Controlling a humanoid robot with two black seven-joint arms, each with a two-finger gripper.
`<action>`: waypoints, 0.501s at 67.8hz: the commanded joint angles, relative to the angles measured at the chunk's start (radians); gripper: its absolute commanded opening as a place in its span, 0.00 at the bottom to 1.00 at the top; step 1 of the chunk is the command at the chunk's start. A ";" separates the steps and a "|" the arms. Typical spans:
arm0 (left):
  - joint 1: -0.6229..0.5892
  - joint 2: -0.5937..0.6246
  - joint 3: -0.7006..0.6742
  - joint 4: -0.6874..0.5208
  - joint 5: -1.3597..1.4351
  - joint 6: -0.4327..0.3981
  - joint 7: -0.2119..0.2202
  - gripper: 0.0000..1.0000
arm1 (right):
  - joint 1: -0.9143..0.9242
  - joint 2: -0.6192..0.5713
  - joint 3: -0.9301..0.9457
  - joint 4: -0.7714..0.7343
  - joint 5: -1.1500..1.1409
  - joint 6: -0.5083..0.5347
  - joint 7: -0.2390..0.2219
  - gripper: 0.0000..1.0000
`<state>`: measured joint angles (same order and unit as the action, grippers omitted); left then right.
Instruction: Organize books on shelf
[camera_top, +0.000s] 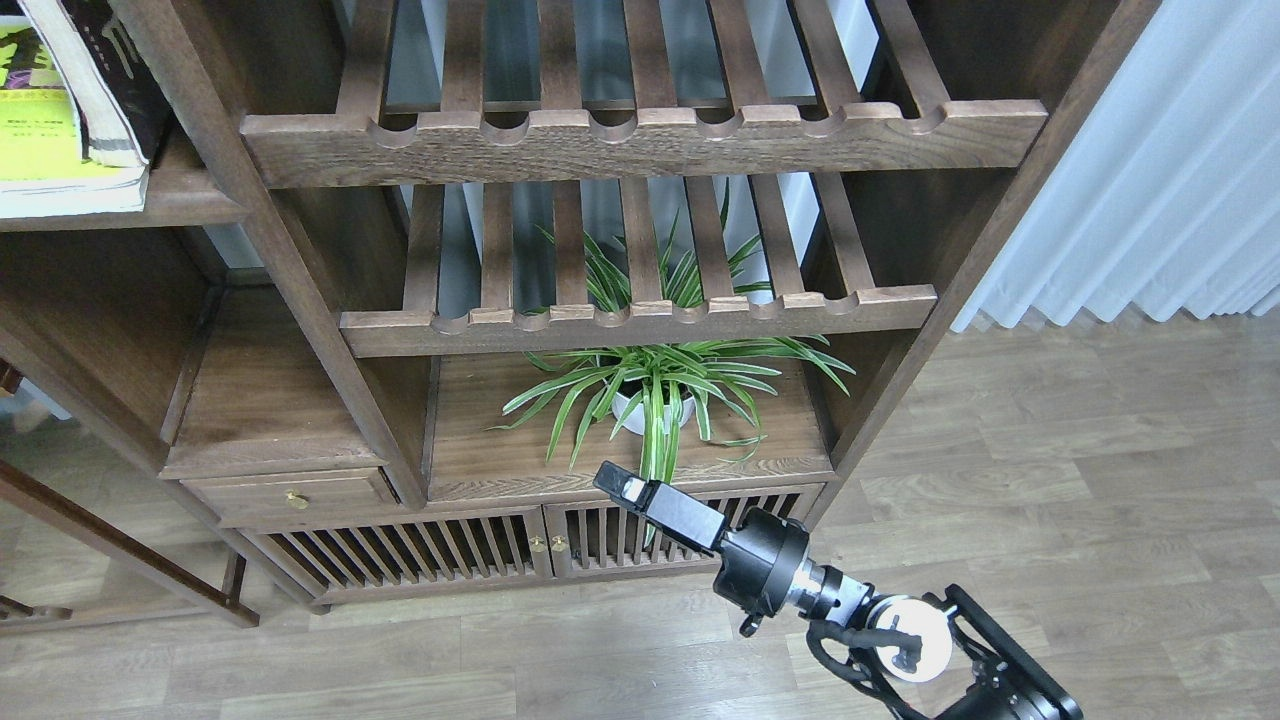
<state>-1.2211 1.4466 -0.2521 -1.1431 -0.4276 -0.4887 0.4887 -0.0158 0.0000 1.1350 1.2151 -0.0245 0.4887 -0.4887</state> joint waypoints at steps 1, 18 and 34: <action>0.002 0.011 0.120 -0.012 -0.016 0.000 0.000 1.00 | -0.018 0.000 0.005 0.000 0.000 0.000 0.000 1.00; 0.011 -0.006 0.454 -0.029 -0.048 0.000 -0.268 1.00 | -0.046 0.000 0.006 0.000 0.000 0.000 0.000 1.00; 0.149 -0.120 0.544 -0.029 -0.114 0.000 -0.479 1.00 | -0.053 0.000 0.006 -0.005 -0.002 0.000 0.000 1.00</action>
<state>-1.1615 1.3950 0.2785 -1.1718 -0.4884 -0.4887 0.1162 -0.0677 0.0000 1.1414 1.2151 -0.0245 0.4888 -0.4887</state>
